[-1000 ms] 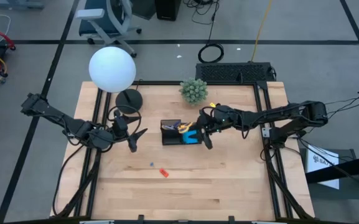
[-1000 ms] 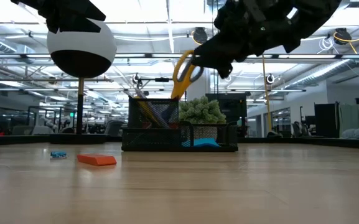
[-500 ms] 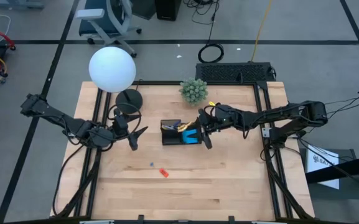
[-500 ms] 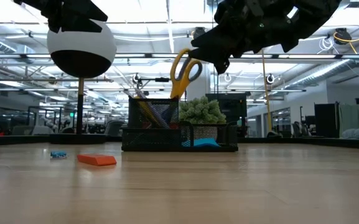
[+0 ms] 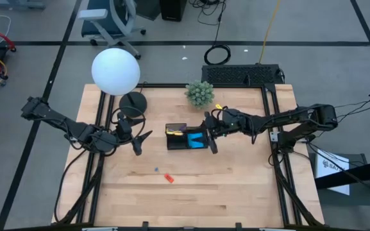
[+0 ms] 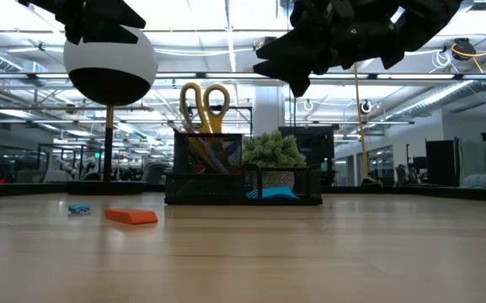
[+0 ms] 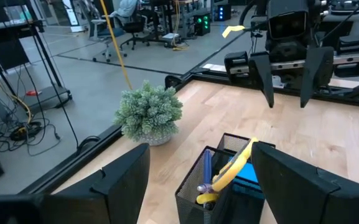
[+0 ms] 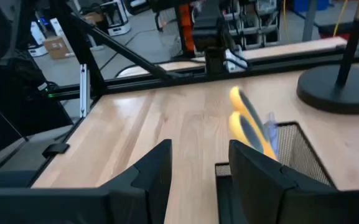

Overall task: Pick and place office supplies into organizer
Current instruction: Put the orange eraser into the desk organizer

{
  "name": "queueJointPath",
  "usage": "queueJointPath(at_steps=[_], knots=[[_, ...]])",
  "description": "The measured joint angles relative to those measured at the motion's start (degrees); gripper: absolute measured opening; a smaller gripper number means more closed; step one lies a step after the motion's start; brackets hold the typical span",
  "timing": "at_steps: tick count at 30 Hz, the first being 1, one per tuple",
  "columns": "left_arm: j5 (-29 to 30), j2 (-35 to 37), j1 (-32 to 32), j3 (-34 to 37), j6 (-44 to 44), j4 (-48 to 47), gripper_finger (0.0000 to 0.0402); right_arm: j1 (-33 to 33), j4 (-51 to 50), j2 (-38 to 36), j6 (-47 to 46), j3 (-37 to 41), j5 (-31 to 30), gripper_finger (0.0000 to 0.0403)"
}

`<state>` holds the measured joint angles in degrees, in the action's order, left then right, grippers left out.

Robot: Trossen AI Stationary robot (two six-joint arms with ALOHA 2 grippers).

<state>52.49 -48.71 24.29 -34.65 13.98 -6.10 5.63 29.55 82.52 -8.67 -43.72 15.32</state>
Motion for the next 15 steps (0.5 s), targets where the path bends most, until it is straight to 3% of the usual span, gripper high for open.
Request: queueJointPath(at_steps=[9,15], knots=[[-0.63,0.01,0.00,0.00,-0.02,0.01,0.0282,0.01,-1.61,-0.15,-0.93,0.00,-0.32,0.0153],[-1.64,0.00,0.00,-0.02,-0.35,0.28,0.0282,0.10,-3.20,-3.61,-0.75,0.00,-6.72,0.0153]])
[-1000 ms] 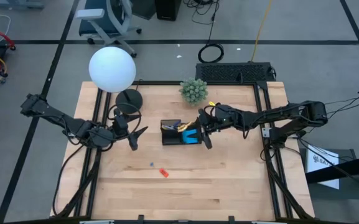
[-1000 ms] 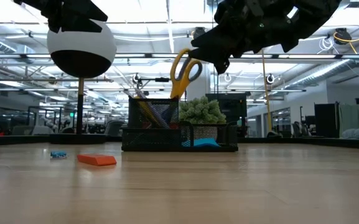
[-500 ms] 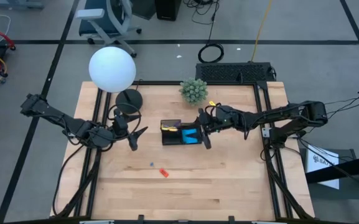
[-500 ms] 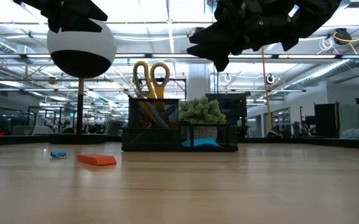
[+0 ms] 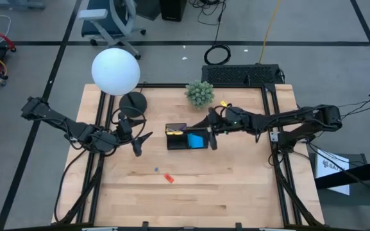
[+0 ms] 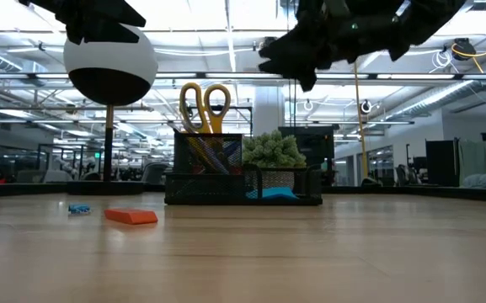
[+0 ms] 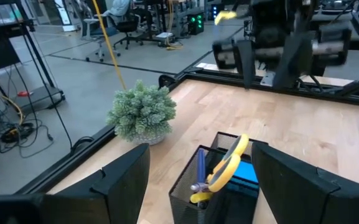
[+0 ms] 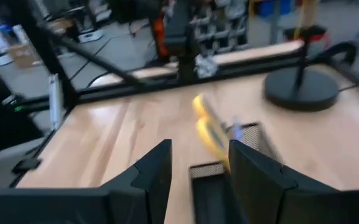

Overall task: Pick and place office supplies into organizer
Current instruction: Put the orange eraser into the desk organizer

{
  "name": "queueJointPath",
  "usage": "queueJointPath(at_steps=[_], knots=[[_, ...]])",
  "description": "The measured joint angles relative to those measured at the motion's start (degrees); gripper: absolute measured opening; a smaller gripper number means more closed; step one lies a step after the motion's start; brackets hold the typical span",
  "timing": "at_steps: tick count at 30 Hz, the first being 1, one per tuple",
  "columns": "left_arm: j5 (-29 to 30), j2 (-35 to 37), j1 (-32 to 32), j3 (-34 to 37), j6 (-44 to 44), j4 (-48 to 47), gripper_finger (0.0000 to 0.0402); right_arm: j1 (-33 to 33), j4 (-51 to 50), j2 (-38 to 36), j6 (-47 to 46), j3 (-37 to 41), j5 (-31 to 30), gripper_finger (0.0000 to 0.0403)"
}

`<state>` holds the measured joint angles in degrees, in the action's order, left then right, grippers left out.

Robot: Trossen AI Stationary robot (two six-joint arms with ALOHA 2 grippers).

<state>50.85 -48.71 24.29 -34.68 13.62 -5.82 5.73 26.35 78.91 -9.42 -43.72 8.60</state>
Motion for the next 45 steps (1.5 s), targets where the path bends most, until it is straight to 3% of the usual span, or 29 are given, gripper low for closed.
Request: queueJointPath(at_steps=[12,15,19,24,31,45], knots=[[-1.53,-0.02,0.22,0.00,-1.46,0.03,0.0282,-0.22,-8.98,-17.23,2.40,0.01,-11.48,0.0153],[-1.53,-0.02,0.22,0.00,-1.44,0.11,0.0282,-0.50,-8.61,-20.40,0.89,0.69,-20.28,0.0153],[-1.51,-0.02,0.22,0.00,-1.38,0.17,0.0282,-2.68,-11.08,-22.70,2.49,1.42,-39.20,0.0153],[-1.51,-0.02,0.22,0.00,-1.00,0.17,0.0282,-5.55,-11.63,-23.16,6.39,1.42,-52.19,0.0153],[-2.16,0.01,0.22,0.00,-2.90,2.54,0.0282,-6.61,-11.18,-23.31,8.60,1.42,-52.02,0.0153],[-13.50,-0.26,0.33,0.00,-1.92,2.37,0.0282,-6.59,-11.25,-23.29,8.62,1.42,-51.91,0.0153]])
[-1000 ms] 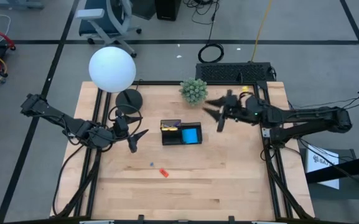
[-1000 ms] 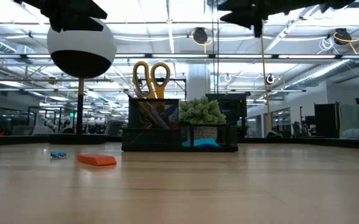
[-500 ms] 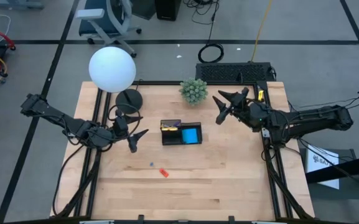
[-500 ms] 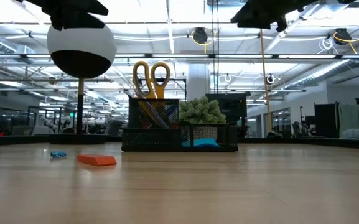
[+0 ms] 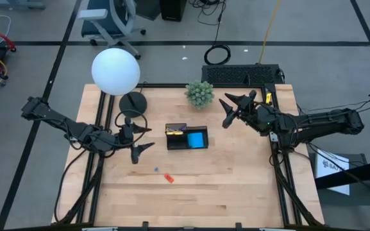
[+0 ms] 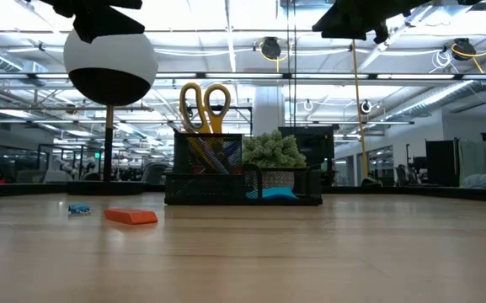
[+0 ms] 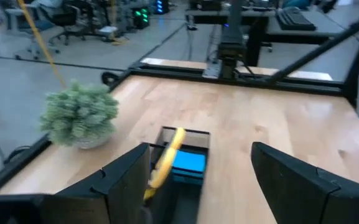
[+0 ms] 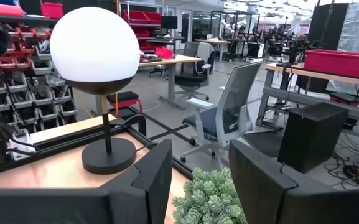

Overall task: Pick and place office supplies into organizer
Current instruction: Put the orange eraser into the desk organizer

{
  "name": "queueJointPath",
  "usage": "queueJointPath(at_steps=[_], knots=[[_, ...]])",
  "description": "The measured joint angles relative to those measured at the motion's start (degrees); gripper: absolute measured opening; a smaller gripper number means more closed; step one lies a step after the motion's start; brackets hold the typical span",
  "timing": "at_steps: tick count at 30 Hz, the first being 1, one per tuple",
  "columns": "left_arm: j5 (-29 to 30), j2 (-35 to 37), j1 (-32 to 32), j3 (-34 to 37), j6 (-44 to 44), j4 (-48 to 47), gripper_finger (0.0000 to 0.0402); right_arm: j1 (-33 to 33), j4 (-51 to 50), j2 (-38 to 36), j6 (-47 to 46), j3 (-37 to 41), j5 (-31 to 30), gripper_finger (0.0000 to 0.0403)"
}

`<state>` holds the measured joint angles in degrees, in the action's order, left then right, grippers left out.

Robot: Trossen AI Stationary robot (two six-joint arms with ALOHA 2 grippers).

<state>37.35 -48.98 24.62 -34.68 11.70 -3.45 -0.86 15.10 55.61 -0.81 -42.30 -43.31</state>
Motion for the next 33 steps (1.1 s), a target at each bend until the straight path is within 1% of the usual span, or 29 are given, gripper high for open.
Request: queueJointPath(at_steps=[5,9,15,18,25,31,33], knots=[[-2.65,-2.59,-0.02,-0.03,-0.02,0.70,0.0282,0.00,0.02,0.00,0.01,0.00,0.02,0.0153],[-5.39,-6.43,-1.21,-0.19,-0.81,0.63,0.0282,0.00,0.04,0.00,0.01,0.00,0.04,0.0153],[-14.22,-13.44,-4.68,-3.64,-4.49,-0.06,0.0282,0.00,0.02,0.02,0.01,0.00,0.04,0.0153],[-17.84,-16.93,-5.80,-6.75,-6.90,-3.56,0.0282,0.00,0.03,0.02,0.01,0.00,0.04,0.0153],[-23.31,-24.29,-7.38,-14.74,-11.56,-15.62,0.0282,0.00,0.02,0.02,0.00,0.00,0.04,0.0153],[-27.44,-29.34,-7.50,-19.68,-15.80,-20.61,0.0282,0.00,0.02,0.02,0.01,0.00,0.04,0.0153],[-28.26,-30.57,-7.71,-20.81,-16.10,-23.62,0.0282,0.00,0.03,0.02,-0.01,0.00,0.04,0.0153]])
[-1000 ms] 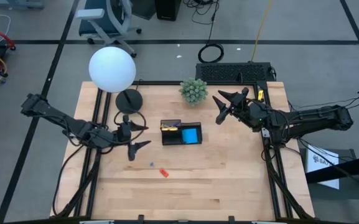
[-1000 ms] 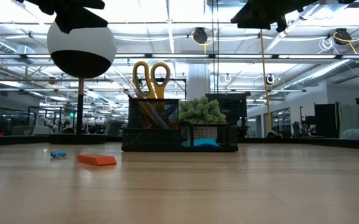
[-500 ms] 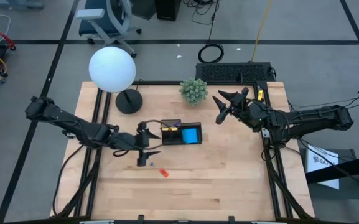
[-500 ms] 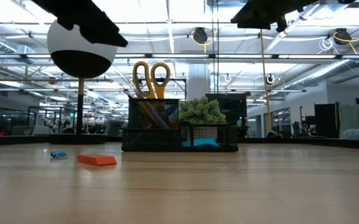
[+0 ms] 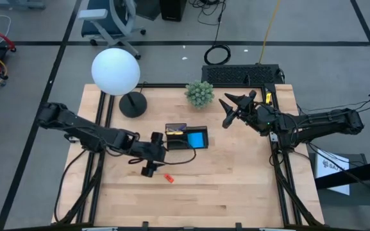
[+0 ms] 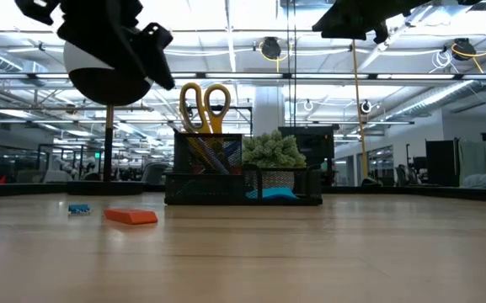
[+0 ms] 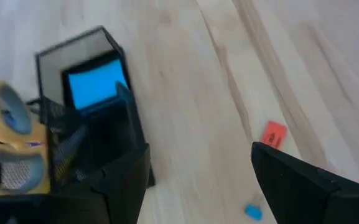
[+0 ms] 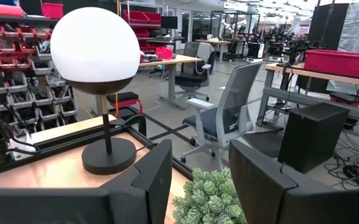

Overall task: Pick and place office supplies into organizer
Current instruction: Put the orange eraser into the desk organizer

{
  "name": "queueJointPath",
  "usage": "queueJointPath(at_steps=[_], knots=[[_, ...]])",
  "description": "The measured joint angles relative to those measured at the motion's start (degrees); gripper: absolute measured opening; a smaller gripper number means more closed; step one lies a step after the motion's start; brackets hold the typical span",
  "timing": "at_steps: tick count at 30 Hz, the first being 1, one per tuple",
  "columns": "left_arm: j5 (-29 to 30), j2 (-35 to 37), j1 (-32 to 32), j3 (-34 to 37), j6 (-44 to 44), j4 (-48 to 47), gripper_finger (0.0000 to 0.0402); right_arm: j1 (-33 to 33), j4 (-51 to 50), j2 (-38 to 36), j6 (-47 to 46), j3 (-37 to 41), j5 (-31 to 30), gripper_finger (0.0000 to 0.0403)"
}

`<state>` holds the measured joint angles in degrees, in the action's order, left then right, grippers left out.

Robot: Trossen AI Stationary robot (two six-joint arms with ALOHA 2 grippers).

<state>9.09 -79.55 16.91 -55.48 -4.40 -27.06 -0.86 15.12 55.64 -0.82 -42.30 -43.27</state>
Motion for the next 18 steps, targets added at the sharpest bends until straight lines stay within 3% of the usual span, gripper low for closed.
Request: queueJointPath(at_steps=[7,14,18], knots=[[-2.65,-3.92,-0.29,-2.91,-1.25,-4.13,0.0282,0.02,-0.01,0.00,0.02,0.02,0.00,0.0153],[-11.13,-11.36,-0.23,-4.83,-3.19,-4.67,0.0282,0.01,-0.01,0.00,0.01,0.02,0.01,0.0153],[-11.64,-15.00,0.56,-7.92,-4.13,-8.21,0.0282,0.01,-0.01,0.00,0.02,0.02,0.02,0.0153]])
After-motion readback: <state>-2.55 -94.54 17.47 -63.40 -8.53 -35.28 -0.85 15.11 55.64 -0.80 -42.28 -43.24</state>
